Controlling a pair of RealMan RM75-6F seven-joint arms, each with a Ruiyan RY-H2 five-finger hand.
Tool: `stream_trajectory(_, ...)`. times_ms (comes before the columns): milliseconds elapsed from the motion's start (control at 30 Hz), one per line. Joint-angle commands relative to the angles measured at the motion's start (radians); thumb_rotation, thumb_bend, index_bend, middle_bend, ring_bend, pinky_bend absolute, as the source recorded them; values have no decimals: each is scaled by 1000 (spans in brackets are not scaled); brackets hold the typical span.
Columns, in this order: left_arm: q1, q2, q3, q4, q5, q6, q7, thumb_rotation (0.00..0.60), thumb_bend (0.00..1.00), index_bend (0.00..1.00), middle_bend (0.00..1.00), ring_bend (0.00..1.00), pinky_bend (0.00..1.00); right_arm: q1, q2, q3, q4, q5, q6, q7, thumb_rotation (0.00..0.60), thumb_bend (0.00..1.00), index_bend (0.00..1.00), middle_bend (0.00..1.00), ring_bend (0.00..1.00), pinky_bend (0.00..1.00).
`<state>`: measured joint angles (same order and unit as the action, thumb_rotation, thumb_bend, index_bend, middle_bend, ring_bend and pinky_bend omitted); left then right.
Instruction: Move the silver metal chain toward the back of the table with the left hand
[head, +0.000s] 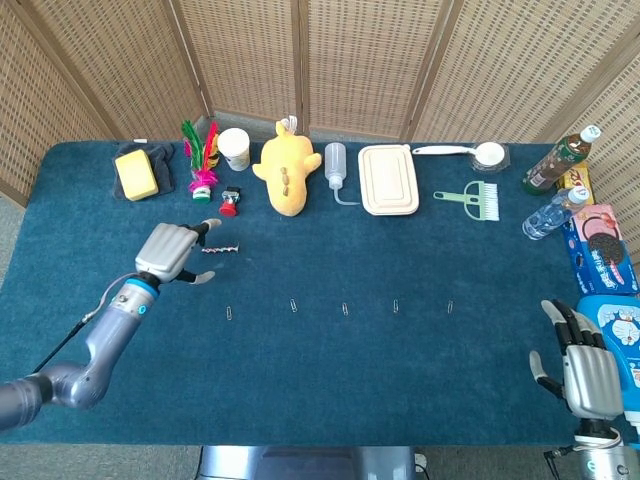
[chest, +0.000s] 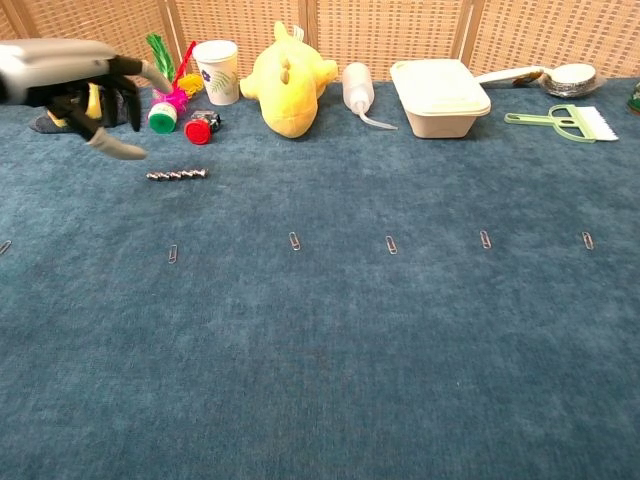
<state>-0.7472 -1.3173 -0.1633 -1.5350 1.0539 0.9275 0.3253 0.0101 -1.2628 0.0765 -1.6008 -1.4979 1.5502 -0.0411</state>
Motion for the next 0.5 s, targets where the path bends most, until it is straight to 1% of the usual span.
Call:
stream_trajectory(33, 99, 52, 67, -55, 97, 107, -60, 469, 330, 147, 387, 388, 525, 8, -5, -1, 0, -4, -9, -3, 600, 442, 116, 146, 127, 155)
stream_trajectory(100, 184, 85, 112, -99, 169, 214, -110, 470, 330, 152, 386, 385, 501, 16, -5, 0, -3, -5, -21, -13, 600, 442, 110, 136, 111, 145)
stream_trajectory(200, 278, 117, 165, -115, 244, 321, -183, 468, 330, 162, 379, 374, 464, 27, 1, 5, -21, -11, -27, -25, 600, 442, 40, 71, 67, 131)
stream_trajectory(267, 332, 135, 193, -120, 291, 385, -224, 468, 330, 162, 370, 361, 461, 34, 5, 8, -35, -9, -35, -44, 600, 442, 0, 22, 35, 126)
stream_trajectory(400, 472, 182, 254, -145, 376, 562, -288, 466, 329, 164, 363, 330, 455, 58, 25, 8, -78, 6, -84, -94, 600, 442, 0, 0, 4, 125)
stream_trajectory(500, 543, 200, 288, -144, 428, 645, -313, 464, 330, 179, 362, 329, 453, 71, 23, 10, -86, -3, -90, -107, 600, 442, 0, 0, 1, 124)
